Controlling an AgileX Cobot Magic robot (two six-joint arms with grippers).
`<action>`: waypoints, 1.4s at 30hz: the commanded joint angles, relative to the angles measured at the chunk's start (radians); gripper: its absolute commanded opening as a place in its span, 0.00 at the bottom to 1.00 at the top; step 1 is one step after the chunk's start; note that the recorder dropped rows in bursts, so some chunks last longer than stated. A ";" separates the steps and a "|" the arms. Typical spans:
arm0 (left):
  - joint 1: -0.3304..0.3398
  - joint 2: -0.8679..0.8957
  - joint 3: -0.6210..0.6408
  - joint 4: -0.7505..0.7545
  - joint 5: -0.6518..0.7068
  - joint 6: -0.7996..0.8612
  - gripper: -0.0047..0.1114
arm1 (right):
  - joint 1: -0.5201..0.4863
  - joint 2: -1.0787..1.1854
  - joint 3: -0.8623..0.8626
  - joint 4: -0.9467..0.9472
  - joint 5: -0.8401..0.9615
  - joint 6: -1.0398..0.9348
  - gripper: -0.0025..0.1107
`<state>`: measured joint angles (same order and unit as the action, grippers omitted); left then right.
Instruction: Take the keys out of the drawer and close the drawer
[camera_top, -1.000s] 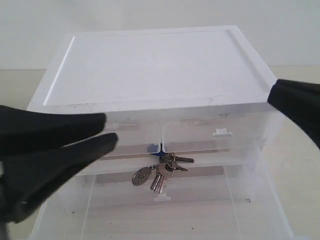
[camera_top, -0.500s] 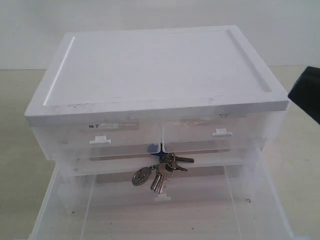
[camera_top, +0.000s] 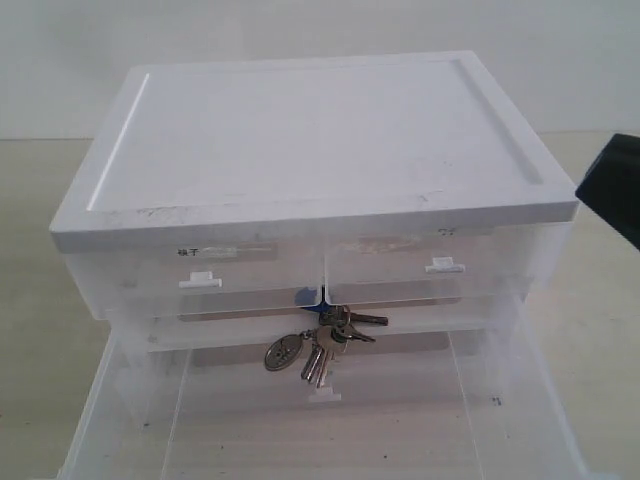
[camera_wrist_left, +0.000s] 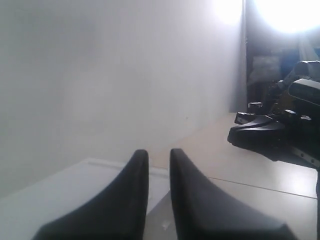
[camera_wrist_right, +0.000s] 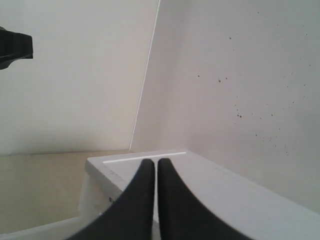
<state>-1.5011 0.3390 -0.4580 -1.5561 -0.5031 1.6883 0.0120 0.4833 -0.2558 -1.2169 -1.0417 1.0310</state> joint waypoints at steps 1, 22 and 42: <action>0.021 -0.027 0.005 -0.188 0.004 0.144 0.17 | 0.000 -0.008 -0.001 0.006 -0.005 0.002 0.02; 0.504 -0.034 0.167 -0.188 0.955 0.444 0.17 | 0.000 -0.008 -0.001 0.006 -0.005 0.002 0.02; 0.922 -0.264 0.387 -0.155 0.781 0.443 0.17 | 0.000 -0.008 -0.001 -0.001 -0.010 0.002 0.02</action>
<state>-0.5863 0.0873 -0.0744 -1.7075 0.3481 2.1286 0.0120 0.4833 -0.2558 -1.2188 -1.0436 1.0310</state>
